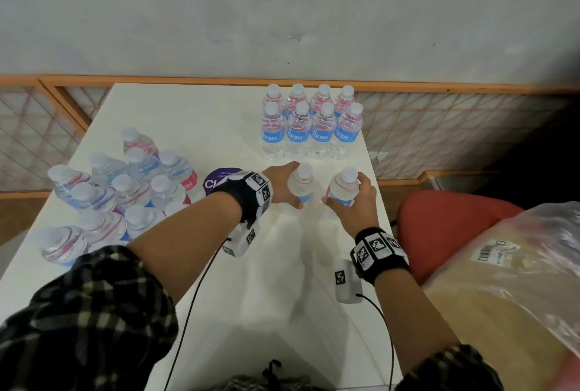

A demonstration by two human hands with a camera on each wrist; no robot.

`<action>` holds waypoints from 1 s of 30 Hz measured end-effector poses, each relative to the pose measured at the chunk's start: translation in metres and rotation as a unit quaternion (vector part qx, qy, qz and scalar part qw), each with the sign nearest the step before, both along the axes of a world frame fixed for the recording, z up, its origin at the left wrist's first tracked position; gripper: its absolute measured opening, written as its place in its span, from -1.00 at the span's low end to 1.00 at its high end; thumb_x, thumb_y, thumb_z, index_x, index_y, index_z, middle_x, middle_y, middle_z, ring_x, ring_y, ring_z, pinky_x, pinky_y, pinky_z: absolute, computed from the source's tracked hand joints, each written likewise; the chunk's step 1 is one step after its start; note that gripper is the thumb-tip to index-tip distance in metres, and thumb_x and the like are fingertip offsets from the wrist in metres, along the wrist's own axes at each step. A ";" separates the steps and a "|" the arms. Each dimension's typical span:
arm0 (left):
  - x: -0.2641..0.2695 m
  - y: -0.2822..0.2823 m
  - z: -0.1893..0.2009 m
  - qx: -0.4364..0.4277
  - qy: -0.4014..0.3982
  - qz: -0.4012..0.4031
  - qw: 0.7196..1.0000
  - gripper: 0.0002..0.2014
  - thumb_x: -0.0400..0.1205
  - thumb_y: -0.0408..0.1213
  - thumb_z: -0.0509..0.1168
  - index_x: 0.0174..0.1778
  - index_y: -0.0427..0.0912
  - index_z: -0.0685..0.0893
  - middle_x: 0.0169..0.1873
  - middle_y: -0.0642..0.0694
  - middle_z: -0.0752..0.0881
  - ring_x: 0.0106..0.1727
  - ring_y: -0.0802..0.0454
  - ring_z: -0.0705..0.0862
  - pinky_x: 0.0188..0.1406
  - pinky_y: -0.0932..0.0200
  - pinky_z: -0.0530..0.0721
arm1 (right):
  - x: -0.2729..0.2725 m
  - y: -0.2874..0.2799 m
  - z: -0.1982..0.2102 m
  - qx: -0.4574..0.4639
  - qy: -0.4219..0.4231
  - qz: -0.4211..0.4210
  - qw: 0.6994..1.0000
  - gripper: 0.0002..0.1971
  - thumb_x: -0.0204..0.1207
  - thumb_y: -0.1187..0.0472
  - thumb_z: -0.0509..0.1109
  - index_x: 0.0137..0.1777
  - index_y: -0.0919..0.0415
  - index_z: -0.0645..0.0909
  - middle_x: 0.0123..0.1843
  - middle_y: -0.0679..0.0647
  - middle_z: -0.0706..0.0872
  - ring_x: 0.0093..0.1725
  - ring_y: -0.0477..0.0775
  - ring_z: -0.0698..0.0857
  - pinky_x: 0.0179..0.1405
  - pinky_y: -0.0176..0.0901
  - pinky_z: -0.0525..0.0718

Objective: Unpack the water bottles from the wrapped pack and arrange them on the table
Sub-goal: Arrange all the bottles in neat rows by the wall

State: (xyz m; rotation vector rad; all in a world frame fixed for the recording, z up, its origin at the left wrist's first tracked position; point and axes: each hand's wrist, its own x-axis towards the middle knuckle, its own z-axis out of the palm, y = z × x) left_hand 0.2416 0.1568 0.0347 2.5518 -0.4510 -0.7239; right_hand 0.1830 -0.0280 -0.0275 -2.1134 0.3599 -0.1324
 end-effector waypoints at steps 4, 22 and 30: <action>-0.003 0.006 -0.013 -0.047 -0.007 0.084 0.995 -0.30 0.46 -0.13 0.51 0.47 -0.16 0.36 0.35 -0.16 0.59 0.34 -0.19 0.57 0.29 0.05 0.52 | -0.003 -0.006 0.010 0.000 -0.023 0.025 0.999 -0.36 0.34 0.23 0.59 0.41 0.13 0.42 0.22 -0.03 0.54 0.28 0.07 0.53 0.36 0.09 0.54; -0.003 -0.015 -0.030 -0.056 -0.039 0.167 0.984 -0.33 0.44 -0.03 0.50 0.35 -0.20 0.35 0.20 -0.20 0.66 0.20 -0.23 0.66 0.14 -0.01 0.60 | 0.013 -0.004 0.010 0.038 0.082 -0.108 0.990 -0.11 0.16 -0.05 0.69 0.39 0.18 0.29 0.40 0.19 0.37 0.38 0.20 0.45 0.27 -0.04 0.50; -0.003 -0.020 -0.044 -0.110 -0.014 0.162 0.981 -0.20 0.40 -0.14 0.56 0.46 -0.20 0.27 0.32 -0.19 0.60 0.30 -0.23 0.61 0.30 -0.04 0.57 | 0.000 -0.003 -0.038 0.078 0.143 -0.076 0.984 -0.23 0.39 0.22 0.55 0.56 0.07 0.26 0.44 0.13 0.52 0.37 0.26 0.56 0.27 0.27 0.62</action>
